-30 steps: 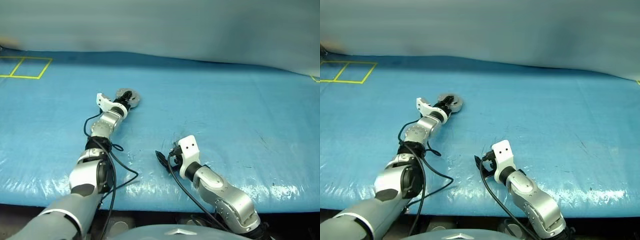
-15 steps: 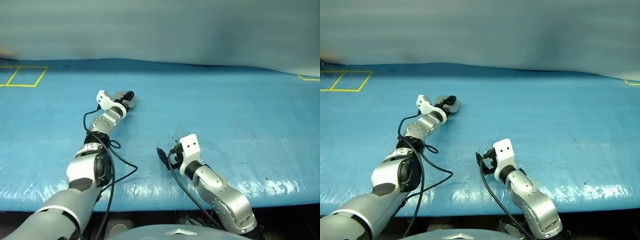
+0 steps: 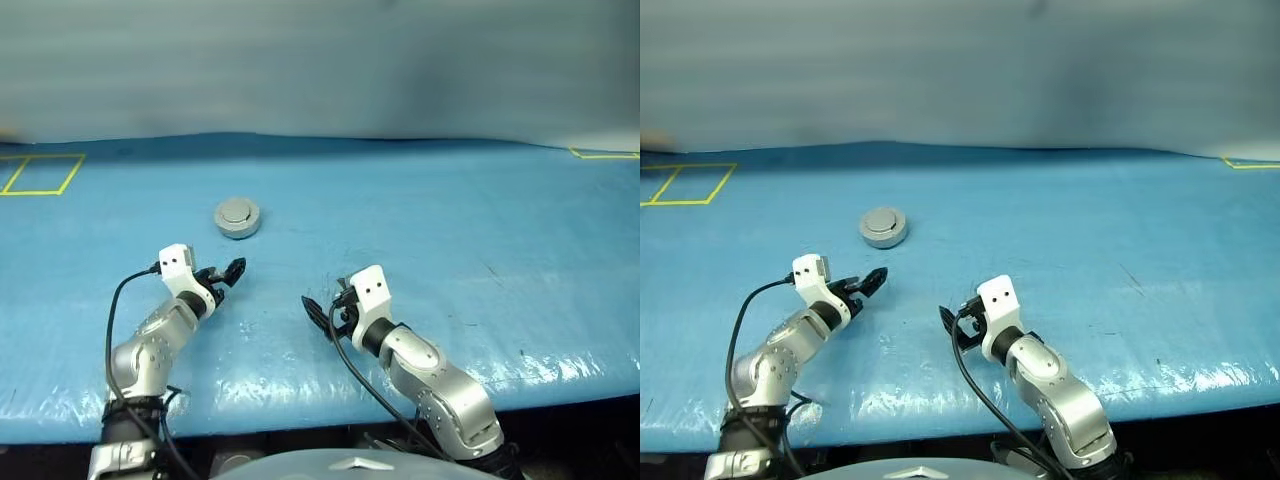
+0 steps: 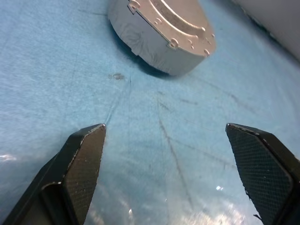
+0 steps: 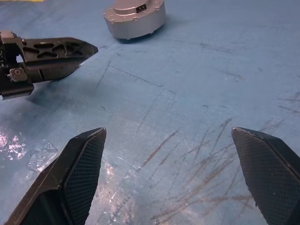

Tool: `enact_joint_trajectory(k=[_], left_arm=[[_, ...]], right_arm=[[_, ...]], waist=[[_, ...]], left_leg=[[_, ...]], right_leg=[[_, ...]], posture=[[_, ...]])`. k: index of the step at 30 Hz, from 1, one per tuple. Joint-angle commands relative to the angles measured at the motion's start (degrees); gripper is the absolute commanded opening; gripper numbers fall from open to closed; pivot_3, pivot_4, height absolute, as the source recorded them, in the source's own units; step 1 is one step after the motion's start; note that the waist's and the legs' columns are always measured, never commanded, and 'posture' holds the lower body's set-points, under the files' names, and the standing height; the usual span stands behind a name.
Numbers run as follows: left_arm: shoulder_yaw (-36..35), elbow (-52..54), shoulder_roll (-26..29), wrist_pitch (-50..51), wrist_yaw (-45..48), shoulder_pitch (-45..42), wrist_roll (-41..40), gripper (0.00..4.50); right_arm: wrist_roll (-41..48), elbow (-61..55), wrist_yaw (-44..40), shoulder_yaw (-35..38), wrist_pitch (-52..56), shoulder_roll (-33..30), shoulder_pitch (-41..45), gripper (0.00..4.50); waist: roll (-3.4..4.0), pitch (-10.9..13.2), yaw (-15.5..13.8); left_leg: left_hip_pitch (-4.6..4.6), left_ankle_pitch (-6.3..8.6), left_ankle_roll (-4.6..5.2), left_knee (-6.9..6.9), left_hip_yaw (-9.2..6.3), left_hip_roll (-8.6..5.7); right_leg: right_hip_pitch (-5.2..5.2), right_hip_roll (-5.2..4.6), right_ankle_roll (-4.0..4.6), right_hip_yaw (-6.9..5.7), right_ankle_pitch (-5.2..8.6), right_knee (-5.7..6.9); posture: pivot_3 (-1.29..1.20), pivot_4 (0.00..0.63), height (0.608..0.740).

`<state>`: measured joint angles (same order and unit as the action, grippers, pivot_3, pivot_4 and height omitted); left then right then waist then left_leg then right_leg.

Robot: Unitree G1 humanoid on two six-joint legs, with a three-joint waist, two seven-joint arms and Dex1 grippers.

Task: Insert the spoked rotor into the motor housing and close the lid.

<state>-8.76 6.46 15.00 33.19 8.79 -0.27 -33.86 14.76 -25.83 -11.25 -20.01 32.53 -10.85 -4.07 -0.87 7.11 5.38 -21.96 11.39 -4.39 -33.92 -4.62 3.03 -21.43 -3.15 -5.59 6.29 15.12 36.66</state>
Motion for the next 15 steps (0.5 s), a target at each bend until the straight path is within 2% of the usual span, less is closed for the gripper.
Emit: enact_joint_trajectory(k=[1,4,7,10,15], left_arm=[[2.83,2.89,-0.61,-7.67,2.27,4.97,6.23,4.46],[6.74,5.24,0.45,-15.51,4.81,7.23,12.75,4.46],[11.42,4.96,1.97,-26.22,6.51,9.23,21.82,4.46],[13.09,2.9,1.13,-30.87,5.69,9.81,26.07,4.46],[13.24,2.46,-0.54,-32.06,6.36,10.35,26.79,4.46]], right_arm=[[-3.23,1.12,-2.96,-0.1,-11.63,-0.68,-0.88,4.5],[-3.87,3.93,-3.96,1.49,-18.1,-0.12,-2.73,4.5],[-9.34,7.45,-0.48,2.49,-23.06,-0.2,-3.73,4.5],[-12.78,9.88,1.12,2.73,-27.56,-0.07,-5.04,4.5],[-13.96,10.9,1.35,3.0,-29.73,0.74,-7.7,4.5]], waist=[[-0.08,0.06,-0.52],[-0.11,0.11,-1.34],[-0.15,0.35,-1.97],[-0.26,0.73,-2.93],[-0.25,1.03,-3.29]], left_leg=[[-0.23,-0.01,0.01,0.0,0.0,0.0],[-1.09,-0.18,0.35,0.0,0.0,-0.01],[-1.77,-0.16,0.39,-0.02,-0.03,-0.03],[-1.86,-0.15,0.39,-0.02,-0.03,-0.04],[-1.86,-0.15,0.4,-0.05,-0.02,-0.03]], right_leg=[[-0.19,0.0,0.0,0.0,0.0,-0.03],[-0.92,0.02,0.0,-0.01,-0.01,-0.07],[-1.27,0.04,0.14,-0.01,-0.07,0.02],[-1.35,0.04,0.24,-0.01,-0.09,-0.01],[-1.34,0.04,0.0,-0.02,0.11,0.03]], posture=[[0.0,0.15,0.74],[0.0,0.15,0.74],[0.0,0.15,0.74],[0.0,0.15,0.74],[0.0,0.15,0.74]])
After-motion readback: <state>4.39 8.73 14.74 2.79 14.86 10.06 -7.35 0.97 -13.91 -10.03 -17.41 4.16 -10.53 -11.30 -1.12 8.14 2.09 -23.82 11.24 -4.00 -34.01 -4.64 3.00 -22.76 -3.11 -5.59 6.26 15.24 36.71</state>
